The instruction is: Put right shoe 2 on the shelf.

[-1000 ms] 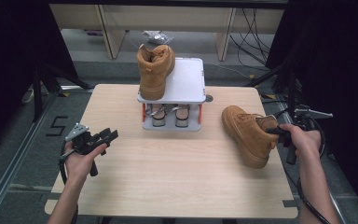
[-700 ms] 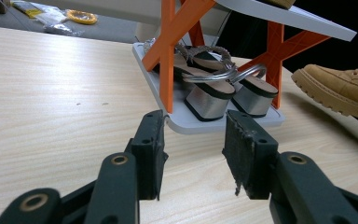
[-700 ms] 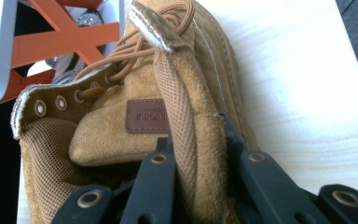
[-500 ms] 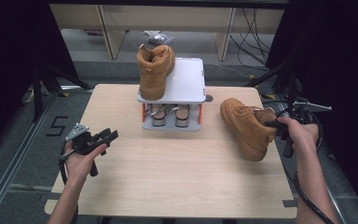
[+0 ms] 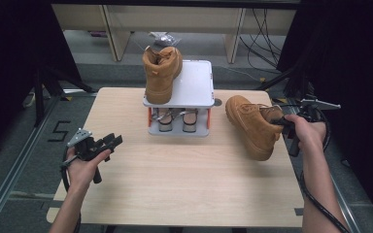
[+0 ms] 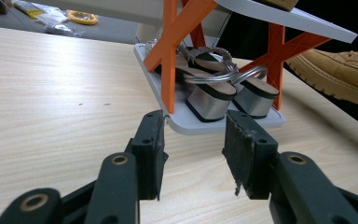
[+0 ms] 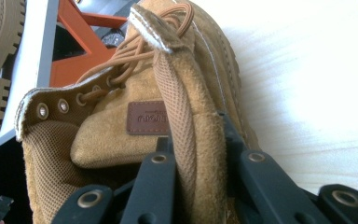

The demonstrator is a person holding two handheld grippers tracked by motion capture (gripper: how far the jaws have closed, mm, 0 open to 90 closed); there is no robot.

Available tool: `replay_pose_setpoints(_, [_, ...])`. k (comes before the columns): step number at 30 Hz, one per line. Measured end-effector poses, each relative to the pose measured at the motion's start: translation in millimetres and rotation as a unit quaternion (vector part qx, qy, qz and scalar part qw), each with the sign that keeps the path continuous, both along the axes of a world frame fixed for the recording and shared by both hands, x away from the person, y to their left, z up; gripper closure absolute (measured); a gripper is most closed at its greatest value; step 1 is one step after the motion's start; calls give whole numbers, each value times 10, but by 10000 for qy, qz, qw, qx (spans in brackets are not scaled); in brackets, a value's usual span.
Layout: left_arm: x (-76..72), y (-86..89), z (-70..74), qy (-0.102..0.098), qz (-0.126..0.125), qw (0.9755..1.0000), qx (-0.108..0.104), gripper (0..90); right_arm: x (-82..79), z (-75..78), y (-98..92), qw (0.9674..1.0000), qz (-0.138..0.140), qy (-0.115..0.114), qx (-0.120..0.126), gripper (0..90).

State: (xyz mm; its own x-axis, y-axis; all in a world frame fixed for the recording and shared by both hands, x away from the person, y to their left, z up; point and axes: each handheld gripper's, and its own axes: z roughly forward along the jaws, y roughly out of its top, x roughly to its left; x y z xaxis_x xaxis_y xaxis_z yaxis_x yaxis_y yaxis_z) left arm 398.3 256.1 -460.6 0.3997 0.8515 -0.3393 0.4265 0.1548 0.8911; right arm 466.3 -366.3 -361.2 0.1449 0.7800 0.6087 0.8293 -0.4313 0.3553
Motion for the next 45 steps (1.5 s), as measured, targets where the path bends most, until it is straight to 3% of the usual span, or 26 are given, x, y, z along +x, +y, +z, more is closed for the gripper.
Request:
replay_pose_setpoints(3, [-3, -2, 1, -9, -1, 10000, -7, 573, 24, 33, 16, 9999, -31, 94, 45, 815])
replay_pose_setpoints(4, [-3, -1, 1, -8, -2, 10000, -6, 573, 33, 20, 13, 10000, 26, -37, 52, 815])
replay_pose_setpoints(5, [-2, -1, 0, -7, -1, 10000, -8, 573, 39, 36, 15, 10000, 31, 50, 24, 815])
replay_pose_setpoints(7, [-2, 2, -2, 0, 4, 10000, -9, 573, 58, 40, 39, 9999, -48, -49, 152, 815])
replay_pose_setpoints(8, [-1, 3, -3, 2, 7, 10000, -7, 574, 60, 55, 34, 10000, 13, 67, 59, 815])
replay_pose_setpoints(9, [-1, 5, -3, 7, 8, 10000, -6, 573, 68, 42, 32, 9998, 82, -95, 171, 815])
replay_pose_setpoints(10, [-1, 6, -4, 10, 10, 10000, -7, 573, 80, 62, 51, 10000, 4, -4, 48, 815])
replay_pose_setpoints(12, [-1, 8, -5, 7, 12, 10000, -3, 574, 104, 47, 77, 9997, -121, -176, 78, 814])
replay_pose_setpoints(13, [-1, 9, -6, 10, 15, 10000, 1, 574, 105, 75, 74, 10000, -44, 11, 42, 814])
replay_pose_setpoints(14, [-1, 10, -6, 14, 14, 10000, 3, 574, 105, 66, 68, 9999, 49, -80, 112, 815])
replay_pose_setpoints(16, [-2, 8, -6, 11, 13, 10000, -2, 575, 125, 81, 90, 10000, -34, 1, 56, 814])
replay_pose_setpoints(17, [-2, 7, -6, 8, 9, 10000, 1, 575, 135, 86, 96, 10000, -60, -12, 64, 814])
replay_pose_setpoints(18, [-2, 8, -5, 9, 6, 10000, 4, 575, 139, 56, 102, 9997, -74, -239, 86, 814])
replay_pose_setpoints(24, [-2, 11, -7, 13, 6, 10000, 9, 576, 179, 131, 121, 9999, -115, -37, 47, 815])
replay_pose_setpoints(26, [-1, 14, -7, 16, 8, 10000, 15, 576, 188, 144, 114, 10000, -28, -63, 2, 814])
replay_pose_setpoints(28, [-1, 20, -7, 15, 14, 10000, 20, 577, 213, 139, 143, 9993, -201, -272, 140, 815])
replay_pose_setpoints(29, [-1, 22, -7, 14, 15, 10000, 24, 577, 210, 156, 117, 9998, -16, -178, -53, 815])
replay_pose_setpoints(31, [-1, 23, -10, 22, 29, 10000, 16, 577, 233, 184, 149, 9998, -159, -116, 87, 815])
replay_pose_setpoints(32, [0, 24, -11, 27, 22, 10000, 18, 577, 233, 189, 141, 10000, -65, -73, -4, 815])
replay_pose_setpoints(34, [-2, 23, -12, 28, 25, 10000, 19, 578, 258, 178, 171, 9993, -180, -316, 120, 815])
replay_pose_setpoints(36, [-2, 24, -11, 27, 25, 10000, 28, 578, 267, 180, 162, 9994, -43, -339, -13, 815])
replay_pose_setpoints(38, [-2, 26, -11, 17, 23, 10000, 25, 579, 290, 197, 182, 9994, -115, -331, 37, 815])
replay_pose_setpoints(39, [-2, 28, -10, 20, 26, 10000, 22, 578, 302, 227, 201, 9997, -193, -137, 66, 815])
replay_pose_setpoints(41, [-1, 34, -10, 14, 26, 10000, 19, 579, 314, 249, 204, 9999, -124, -96, 15, 815])
replay_pose_setpoints(43, [-1, 39, -9, 17, 34, 10000, 19, 579, 324, 259, 202, 9999, -61, -121, -33, 815])
replay_pose_setpoints(45, [-1, 45, -9, 18, 44, 10000, 16, 579, 344, 249, 225, 9992, -203, -348, 80, 815])
